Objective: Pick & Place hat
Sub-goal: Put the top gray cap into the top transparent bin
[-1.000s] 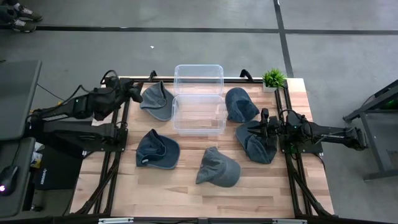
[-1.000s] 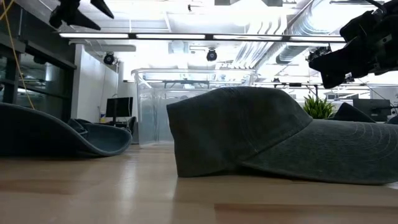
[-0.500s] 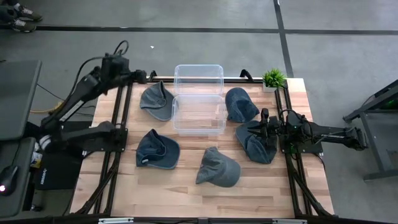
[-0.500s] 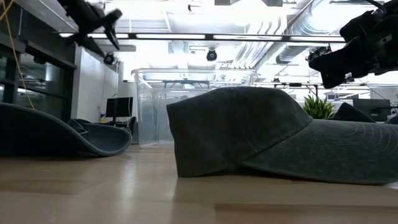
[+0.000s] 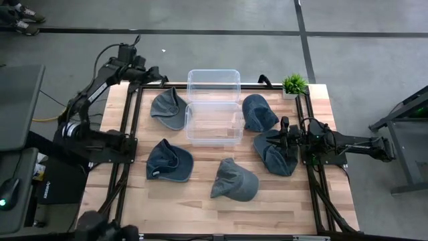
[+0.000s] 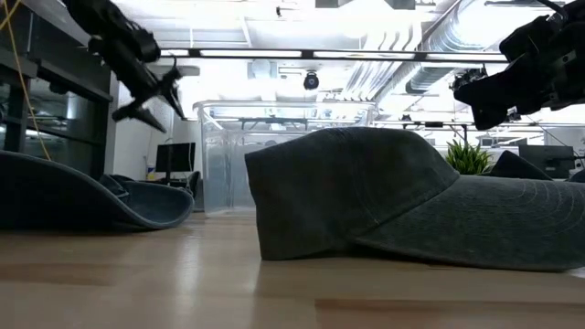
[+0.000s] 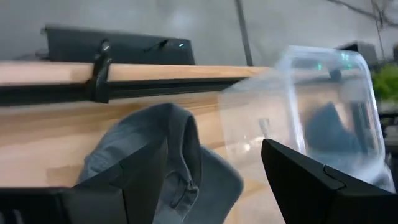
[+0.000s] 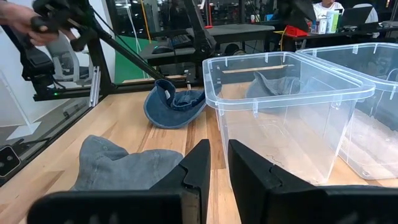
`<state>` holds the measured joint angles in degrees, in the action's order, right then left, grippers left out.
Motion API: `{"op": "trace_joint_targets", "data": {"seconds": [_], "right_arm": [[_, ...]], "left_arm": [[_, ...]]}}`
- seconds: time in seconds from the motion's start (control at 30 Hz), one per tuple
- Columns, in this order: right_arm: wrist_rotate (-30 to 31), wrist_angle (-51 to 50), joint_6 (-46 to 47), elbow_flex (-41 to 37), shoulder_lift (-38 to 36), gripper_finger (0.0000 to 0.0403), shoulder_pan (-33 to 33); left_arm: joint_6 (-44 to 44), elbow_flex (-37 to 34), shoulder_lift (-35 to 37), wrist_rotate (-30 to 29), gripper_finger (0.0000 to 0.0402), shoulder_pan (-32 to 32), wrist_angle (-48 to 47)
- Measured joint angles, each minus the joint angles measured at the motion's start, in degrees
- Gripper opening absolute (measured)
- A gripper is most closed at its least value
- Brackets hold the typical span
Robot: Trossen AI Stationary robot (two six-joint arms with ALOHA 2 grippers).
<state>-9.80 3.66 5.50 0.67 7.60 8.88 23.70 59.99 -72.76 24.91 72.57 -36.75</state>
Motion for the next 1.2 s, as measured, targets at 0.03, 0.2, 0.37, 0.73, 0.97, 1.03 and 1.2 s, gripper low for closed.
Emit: {"op": "trace_joint_targets", "data": {"seconds": [0.03,0.2,0.37,0.73,0.97,1.03,1.2], "right_arm": [[0.0,0.0,0.0,0.0,0.0,0.0052,0.0],[0.0,0.0,0.0,0.0,0.0,0.0048,0.0],[0.0,0.0,0.0,0.0,0.0,0.0051,0.0],[0.0,0.0,0.0,0.0,0.0,0.0048,0.0],[0.0,0.0,0.0,0.0,0.0,0.0048,0.0],[0.0,0.0,0.0,0.0,0.0,0.0047,0.0],[0.0,0.0,0.0,0.0,0.0,0.0050,0.0]], "left_arm": [[1.3,0.0,-1.2,0.0,0.0259,-0.1,0.8],[-1.7,0.0,-6.8,2.5,0.0259,-0.3,7.5],[-17.0,0.0,-9.7,1.9,0.0259,-1.9,15.6],[-33.0,0.0,-9.8,-5.7,0.0259,-1.9,18.9],[-0.2,0.0,-9.8,-8.9,0.0259,-1.9,14.2],[6.1,0.0,-9.8,-9.0,0.0259,-2.4,13.0],[12.1,0.0,-9.9,-12.0,0.0259,-6.2,12.6]]}}
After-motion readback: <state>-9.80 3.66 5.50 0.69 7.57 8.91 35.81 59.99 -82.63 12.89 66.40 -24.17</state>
